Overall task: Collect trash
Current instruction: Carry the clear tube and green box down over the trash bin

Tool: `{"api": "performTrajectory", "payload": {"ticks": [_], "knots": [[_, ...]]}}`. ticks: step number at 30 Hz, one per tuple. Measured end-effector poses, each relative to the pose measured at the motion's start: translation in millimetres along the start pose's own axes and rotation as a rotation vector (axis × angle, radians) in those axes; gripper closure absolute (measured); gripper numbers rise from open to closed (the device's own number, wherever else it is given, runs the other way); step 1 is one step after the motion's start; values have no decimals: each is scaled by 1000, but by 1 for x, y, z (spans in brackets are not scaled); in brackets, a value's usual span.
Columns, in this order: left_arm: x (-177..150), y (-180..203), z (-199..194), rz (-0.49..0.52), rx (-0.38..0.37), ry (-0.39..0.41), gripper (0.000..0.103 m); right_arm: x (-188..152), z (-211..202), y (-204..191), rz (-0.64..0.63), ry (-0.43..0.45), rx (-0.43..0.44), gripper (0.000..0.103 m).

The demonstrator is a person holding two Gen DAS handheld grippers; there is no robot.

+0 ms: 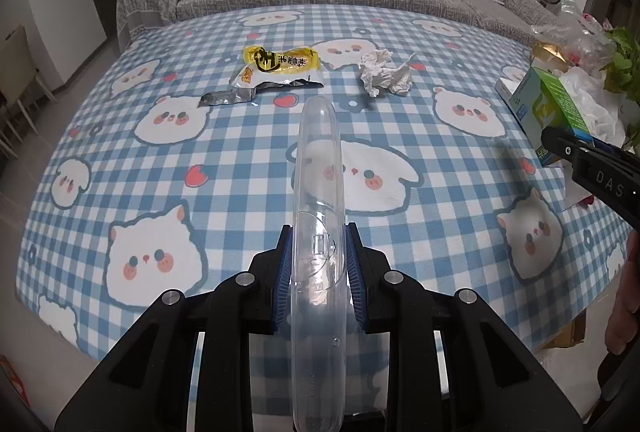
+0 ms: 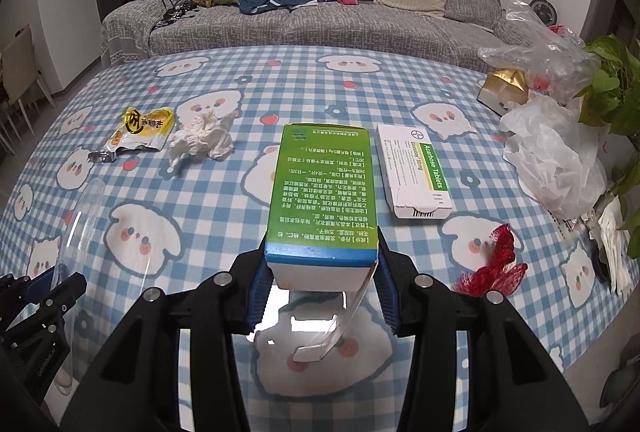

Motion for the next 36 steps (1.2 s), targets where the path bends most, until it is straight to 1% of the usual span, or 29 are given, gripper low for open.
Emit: {"api": "performTrajectory", "payload": {"ticks": [7, 10, 16, 21, 25, 30, 36], "knots": [[-21, -4, -37, -8, -15, 43, 78, -25, -41, -18, -21, 58, 29, 60], [-29, -8, -42, -8, -13, 47, 78, -37, -51, -24, -44, 59, 32, 60], [-39, -16, -47, -5, -4, 43, 78, -46, -71, -28, -52, 85, 35, 60], [-46, -18, -50, 0, -10, 39, 78, -57, -78, -29, -46, 95, 40, 60], [-53, -20, -54, 5, -7, 41, 78, -58, -83, -34, -45, 106, 52, 60], [-62, -36, -61, -17, 1, 49, 78, -63, -88, -48, -67, 116, 73, 60], [-74, -52, -72, -33, 11, 56, 78, -79, -94, -67, -97, 114, 103, 60]]}}
Point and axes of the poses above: each gripper's, at about its wrist camera, not at the fingertips, and z roughly the way its jaws point, y to its right, x to its top, the point moved 4 cm from there along z, roughly the way its jaws point, and after that the axes turned 11 degrees about -z, right-handed, at the moved point
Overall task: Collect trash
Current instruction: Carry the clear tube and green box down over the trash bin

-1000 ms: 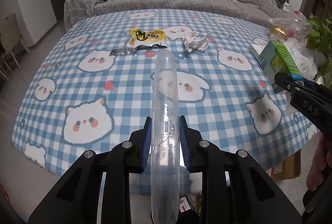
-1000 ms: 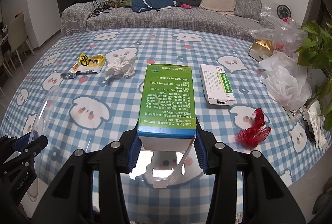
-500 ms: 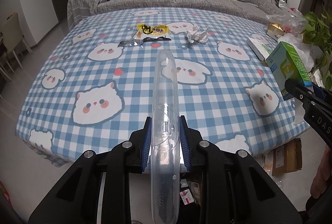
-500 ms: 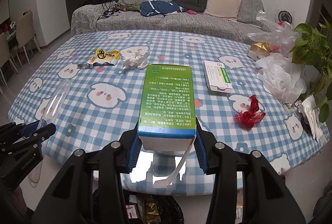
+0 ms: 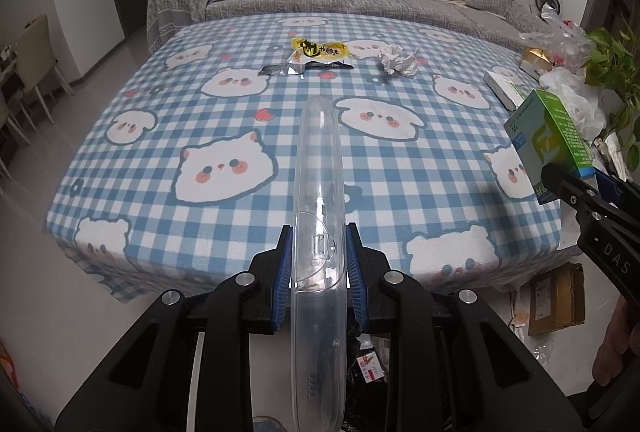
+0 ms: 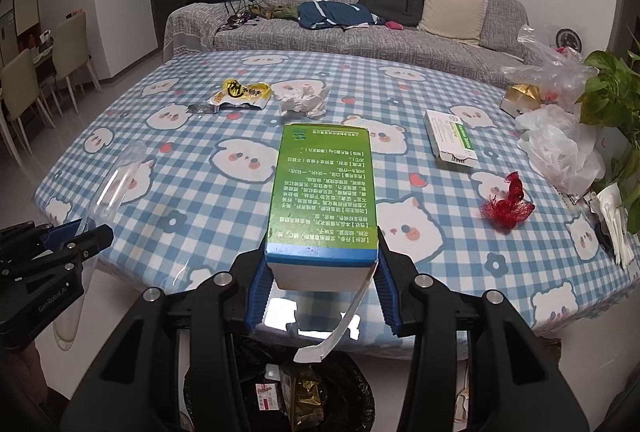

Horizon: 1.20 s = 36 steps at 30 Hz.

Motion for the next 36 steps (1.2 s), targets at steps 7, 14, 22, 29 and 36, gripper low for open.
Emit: {"api": "performTrajectory", "payload": {"ticks": [7, 14, 22, 29, 36], "knots": [[-29, -18, -5, -11, 1, -21, 78, -15, -14, -20, -31, 8, 8, 60], [-54, -20, -21, -13, -38, -14, 78, -33, -34, -31, -28, 22, 11, 60], [-89, -30, -22, 0, -47, -40, 78, -59, -46, -46, -26, 15, 28, 60], [-99, -36, -31, -2, -52, -28, 78, -77, -56, -58, -27, 20, 43, 60], [-112, -34, -28, -1, -64, -41, 78, -95, -57, -65, -18, 9, 74, 60]]}}
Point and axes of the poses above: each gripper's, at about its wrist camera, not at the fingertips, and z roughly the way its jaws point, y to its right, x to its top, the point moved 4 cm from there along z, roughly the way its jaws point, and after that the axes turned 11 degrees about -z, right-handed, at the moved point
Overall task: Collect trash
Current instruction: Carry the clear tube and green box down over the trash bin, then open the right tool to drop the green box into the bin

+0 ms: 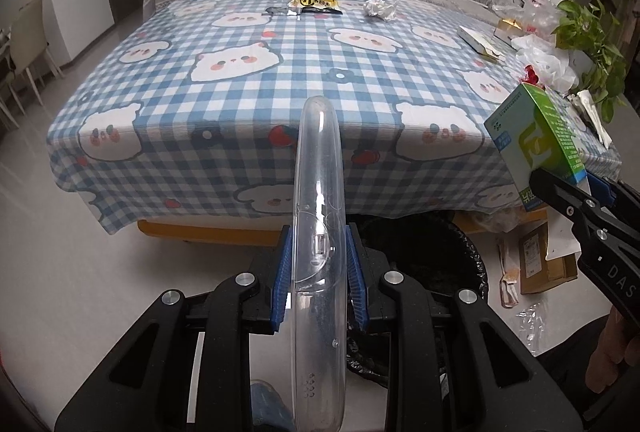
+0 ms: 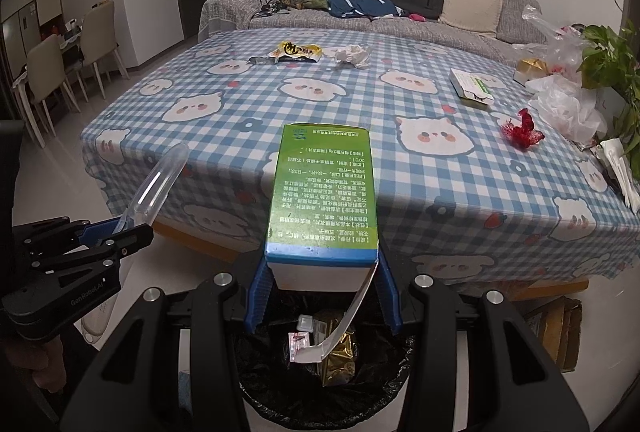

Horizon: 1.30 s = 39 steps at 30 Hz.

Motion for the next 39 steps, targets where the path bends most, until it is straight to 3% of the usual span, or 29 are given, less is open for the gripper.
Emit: {"api": "performTrajectory", "payload": {"ticks": [21, 39], "knots": [[-45, -8, 52, -21, 29, -49, 78, -68, 39, -15, -1, -125, 17, 60], [-71, -30, 98, -44, 91, -81, 78, -110, 117, -34, 10, -277, 50, 60]]}}
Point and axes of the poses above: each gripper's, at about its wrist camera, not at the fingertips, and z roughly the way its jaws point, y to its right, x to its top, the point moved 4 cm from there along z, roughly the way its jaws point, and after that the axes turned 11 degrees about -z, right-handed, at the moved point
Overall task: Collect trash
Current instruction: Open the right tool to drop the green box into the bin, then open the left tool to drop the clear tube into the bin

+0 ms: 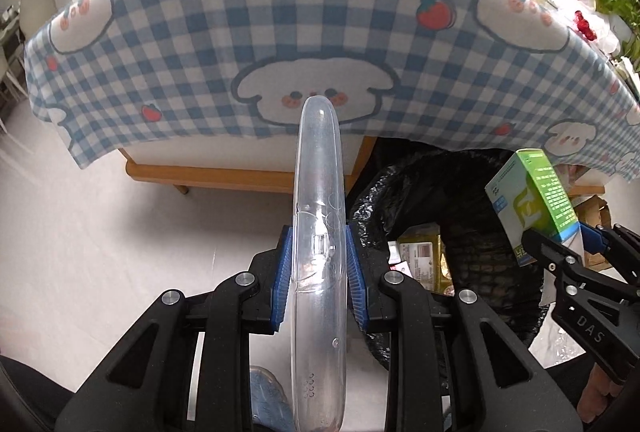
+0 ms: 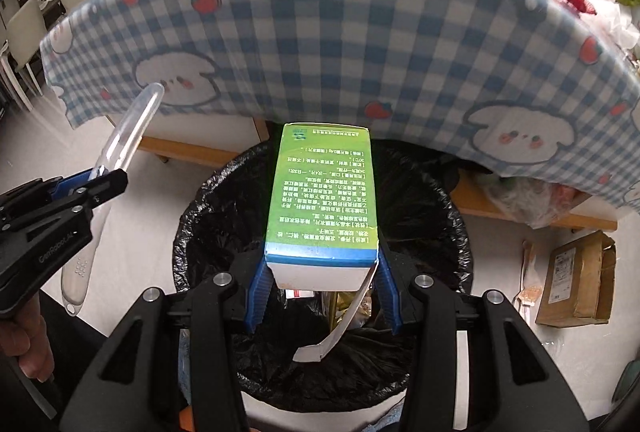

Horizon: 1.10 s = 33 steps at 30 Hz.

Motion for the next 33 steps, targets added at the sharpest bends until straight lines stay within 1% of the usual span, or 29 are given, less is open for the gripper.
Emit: {"api": "performTrajectory", "payload": {"ticks": [5, 9, 11, 13, 14, 15, 17, 19, 21, 24, 27, 33], "knots": [[-6, 0, 8, 4, 5, -16, 78, -1, 16, -6, -14, -29, -4, 60], [-11, 5, 14, 11, -1, -39, 78, 1, 16, -7, -11, -25, -18, 58], [-12, 9, 13, 18, -12, -36, 78, 1, 14, -5, -7, -23, -19, 52], [-11, 14, 13, 28, -18, -34, 78, 1, 13, -2, -11, -14, -28, 43], [-11, 16, 13, 30, -23, -36, 78, 1, 12, 0, -11, -11, -27, 41], [-12, 19, 13, 33, -23, -39, 78, 0, 12, 3, -8, -11, -30, 37], [-12, 28, 14, 39, -27, -45, 78, 0, 8, 11, 10, -5, -41, 31], [-12, 37, 13, 48, -35, -47, 78, -1, 6, 20, 31, 2, -53, 22], [-12, 46, 12, 60, -44, -46, 78, -2, 3, 31, 53, 10, -67, 18], [-13, 61, 11, 75, -56, -44, 78, -5, -3, 47, 82, 24, -89, 12], [-14, 75, 13, 88, -72, -53, 78, -9, -7, 61, 99, 32, -106, 8], [-17, 103, 17, 131, -85, -57, 78, -24, -10, 89, 138, 17, -147, 8]]}}
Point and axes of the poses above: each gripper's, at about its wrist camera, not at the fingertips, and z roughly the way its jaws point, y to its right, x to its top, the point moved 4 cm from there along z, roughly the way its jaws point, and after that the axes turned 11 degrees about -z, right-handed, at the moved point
